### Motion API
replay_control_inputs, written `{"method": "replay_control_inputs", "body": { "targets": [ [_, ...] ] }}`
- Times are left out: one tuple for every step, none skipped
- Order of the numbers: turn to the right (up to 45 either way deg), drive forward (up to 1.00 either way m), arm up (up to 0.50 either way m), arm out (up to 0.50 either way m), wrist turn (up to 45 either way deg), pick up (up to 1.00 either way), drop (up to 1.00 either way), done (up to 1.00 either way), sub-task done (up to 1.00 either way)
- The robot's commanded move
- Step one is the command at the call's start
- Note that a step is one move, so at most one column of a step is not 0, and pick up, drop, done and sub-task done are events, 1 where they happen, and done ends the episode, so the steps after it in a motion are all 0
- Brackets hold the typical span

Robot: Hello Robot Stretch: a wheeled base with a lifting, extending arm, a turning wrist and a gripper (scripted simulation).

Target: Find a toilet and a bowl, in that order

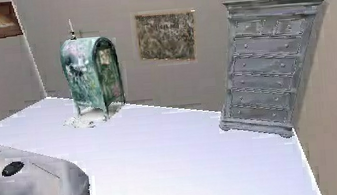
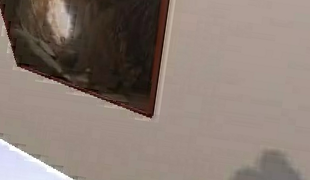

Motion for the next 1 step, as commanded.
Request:
{"method": "replay_control_inputs", "body": {
  "targets": [
    [0.0, 1.00, 0.00, 0.00, 0.0, 0.00, 0.00, 0.00, 0.00]
  ]
}}
